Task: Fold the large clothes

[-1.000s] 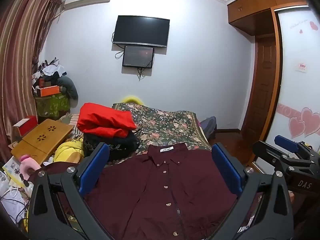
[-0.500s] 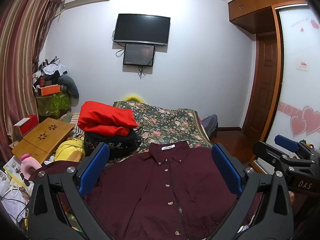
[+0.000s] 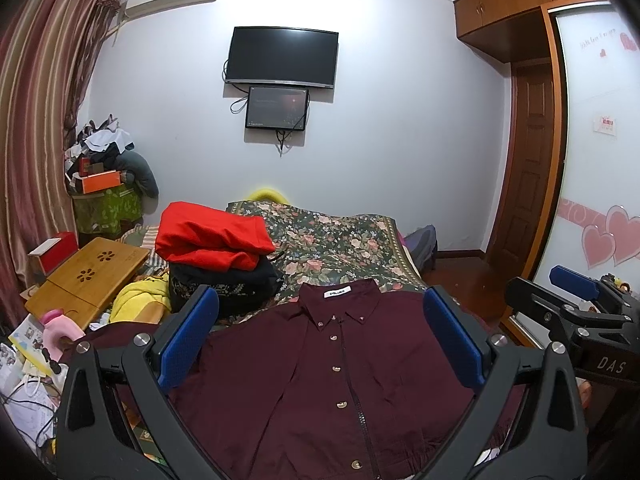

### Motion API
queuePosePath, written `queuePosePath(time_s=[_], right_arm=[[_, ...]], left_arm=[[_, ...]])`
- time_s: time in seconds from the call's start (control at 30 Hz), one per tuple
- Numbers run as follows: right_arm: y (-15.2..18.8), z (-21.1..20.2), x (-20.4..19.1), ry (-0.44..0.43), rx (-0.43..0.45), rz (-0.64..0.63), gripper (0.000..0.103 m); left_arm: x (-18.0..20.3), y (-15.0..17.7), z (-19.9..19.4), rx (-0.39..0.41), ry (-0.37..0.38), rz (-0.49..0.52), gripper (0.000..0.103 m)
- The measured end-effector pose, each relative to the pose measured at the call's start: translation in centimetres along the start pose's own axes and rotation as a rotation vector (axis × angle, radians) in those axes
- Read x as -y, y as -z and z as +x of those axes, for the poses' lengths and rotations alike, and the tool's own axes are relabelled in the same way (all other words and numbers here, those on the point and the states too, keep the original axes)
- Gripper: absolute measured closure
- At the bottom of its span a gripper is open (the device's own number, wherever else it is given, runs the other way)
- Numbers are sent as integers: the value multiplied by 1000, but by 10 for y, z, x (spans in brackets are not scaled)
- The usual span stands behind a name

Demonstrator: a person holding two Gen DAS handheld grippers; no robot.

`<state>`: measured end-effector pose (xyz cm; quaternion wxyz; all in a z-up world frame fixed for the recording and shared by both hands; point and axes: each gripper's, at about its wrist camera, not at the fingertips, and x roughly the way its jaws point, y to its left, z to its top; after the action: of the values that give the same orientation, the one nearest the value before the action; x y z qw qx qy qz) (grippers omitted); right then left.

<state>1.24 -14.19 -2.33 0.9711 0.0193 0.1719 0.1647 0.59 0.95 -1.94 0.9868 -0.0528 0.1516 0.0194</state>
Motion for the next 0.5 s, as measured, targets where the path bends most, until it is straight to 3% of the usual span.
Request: queuePosePath(time_s=[0.5], right_arm=[[-1,0,2,-1,-1,2,2]], left_arm=[[-1,0,1,-5,-2,-3,0]])
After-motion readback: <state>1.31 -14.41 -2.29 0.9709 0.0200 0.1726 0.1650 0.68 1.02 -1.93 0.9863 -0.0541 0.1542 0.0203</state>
